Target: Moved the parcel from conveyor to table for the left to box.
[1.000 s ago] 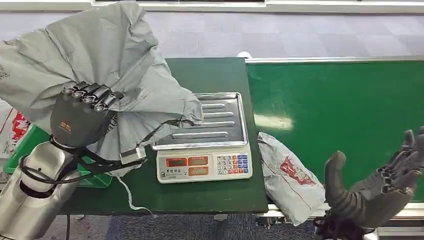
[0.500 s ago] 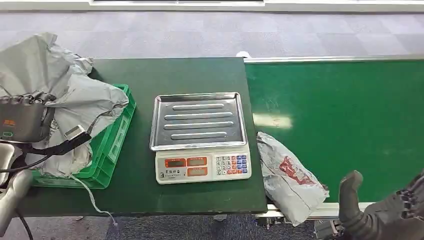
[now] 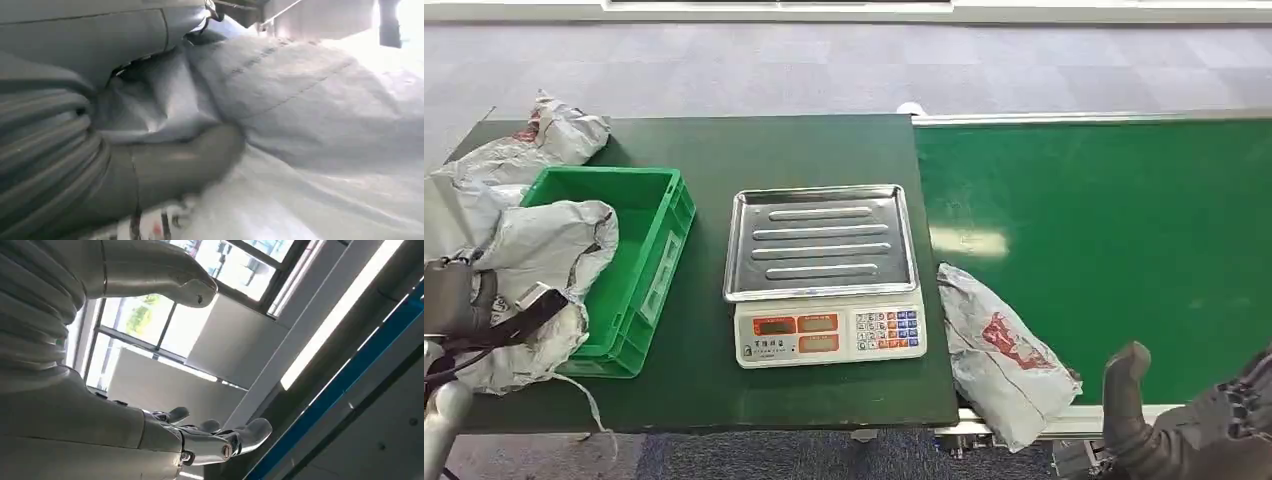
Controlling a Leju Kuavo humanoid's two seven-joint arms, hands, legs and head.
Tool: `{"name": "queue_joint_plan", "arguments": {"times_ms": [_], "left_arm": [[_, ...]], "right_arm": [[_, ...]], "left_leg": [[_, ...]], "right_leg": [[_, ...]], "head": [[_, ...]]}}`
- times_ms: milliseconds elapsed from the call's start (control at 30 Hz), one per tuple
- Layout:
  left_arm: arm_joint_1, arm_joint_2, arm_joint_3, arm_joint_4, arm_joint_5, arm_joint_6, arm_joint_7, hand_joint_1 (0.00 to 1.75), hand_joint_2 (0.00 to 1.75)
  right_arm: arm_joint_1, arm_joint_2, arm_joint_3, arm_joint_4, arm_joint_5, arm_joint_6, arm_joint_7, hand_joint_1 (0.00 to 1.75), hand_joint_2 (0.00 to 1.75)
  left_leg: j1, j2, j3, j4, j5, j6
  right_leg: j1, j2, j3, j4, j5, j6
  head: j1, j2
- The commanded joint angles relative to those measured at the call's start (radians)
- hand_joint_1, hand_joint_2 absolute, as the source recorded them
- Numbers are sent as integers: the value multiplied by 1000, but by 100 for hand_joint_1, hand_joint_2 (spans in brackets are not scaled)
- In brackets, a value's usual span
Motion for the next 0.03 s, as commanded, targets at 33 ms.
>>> {"name": "queue_joint_plan", "arguments": {"times_ms": [33], "left_arm": [[29,-131,108,-11,95,54,-51,0,0]], "right_arm": [[-19,-17,-5,19,12,0,11,0,175]], "left_leg": [[-1,-1,3,-3,0,1]], "right_leg": [[-1,-2,4,-2,0,0]], "head": [[0,0]]}}
